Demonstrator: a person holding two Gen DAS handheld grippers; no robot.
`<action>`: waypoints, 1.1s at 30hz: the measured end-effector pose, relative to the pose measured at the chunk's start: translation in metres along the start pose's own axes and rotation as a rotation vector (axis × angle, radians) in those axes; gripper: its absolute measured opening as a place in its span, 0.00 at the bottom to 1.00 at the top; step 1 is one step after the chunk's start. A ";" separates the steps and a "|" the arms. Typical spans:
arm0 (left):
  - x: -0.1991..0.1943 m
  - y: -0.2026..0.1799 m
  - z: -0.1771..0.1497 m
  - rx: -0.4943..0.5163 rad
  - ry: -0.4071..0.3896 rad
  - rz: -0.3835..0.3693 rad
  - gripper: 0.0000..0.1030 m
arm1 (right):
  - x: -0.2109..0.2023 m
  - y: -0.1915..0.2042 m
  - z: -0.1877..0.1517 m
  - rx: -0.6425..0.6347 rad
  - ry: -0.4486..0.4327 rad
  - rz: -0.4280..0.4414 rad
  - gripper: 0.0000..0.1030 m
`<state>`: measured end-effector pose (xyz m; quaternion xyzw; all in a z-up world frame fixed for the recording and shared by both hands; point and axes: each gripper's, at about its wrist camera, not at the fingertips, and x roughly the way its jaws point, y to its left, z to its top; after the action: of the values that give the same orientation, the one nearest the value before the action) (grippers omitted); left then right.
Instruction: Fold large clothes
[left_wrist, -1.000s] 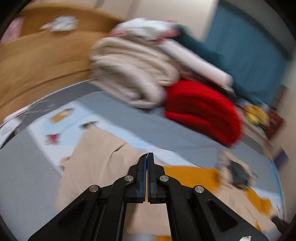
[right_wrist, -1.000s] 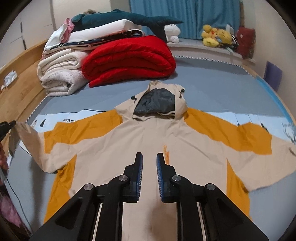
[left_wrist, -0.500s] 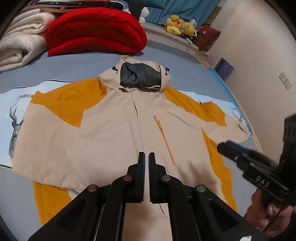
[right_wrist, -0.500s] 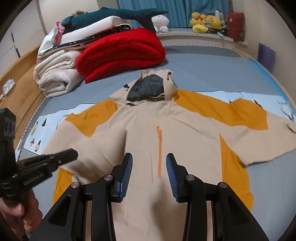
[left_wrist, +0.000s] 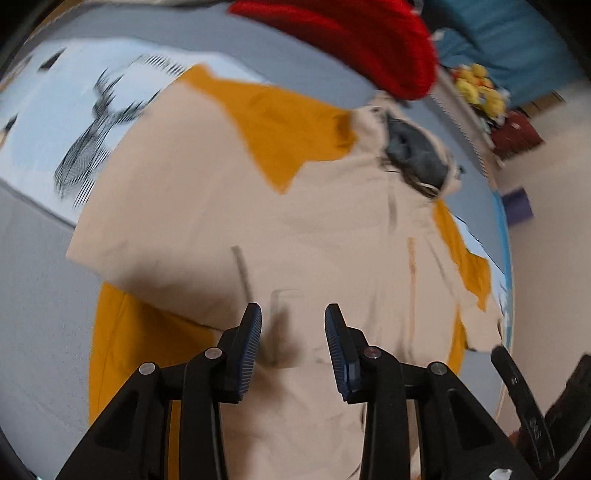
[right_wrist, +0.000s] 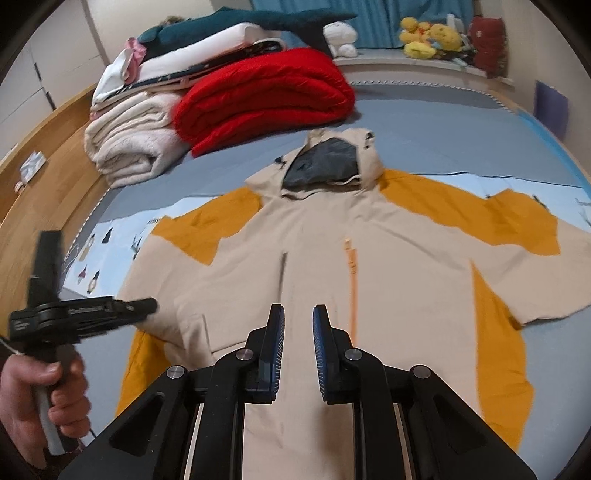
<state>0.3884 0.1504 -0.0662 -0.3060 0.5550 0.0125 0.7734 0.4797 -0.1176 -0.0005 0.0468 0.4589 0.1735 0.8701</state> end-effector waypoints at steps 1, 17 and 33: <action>0.005 0.003 0.001 -0.003 0.009 0.000 0.31 | 0.006 0.004 0.000 -0.005 0.014 0.013 0.17; 0.035 -0.002 0.015 0.069 0.073 -0.111 0.01 | 0.063 0.044 -0.015 -0.141 0.094 0.086 0.29; -0.009 -0.073 0.009 0.275 0.023 -0.504 0.00 | 0.058 0.094 -0.038 -0.367 0.037 0.136 0.59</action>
<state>0.4189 0.0988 -0.0233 -0.3267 0.4667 -0.2589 0.7800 0.4544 -0.0123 -0.0446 -0.0848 0.4311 0.3135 0.8418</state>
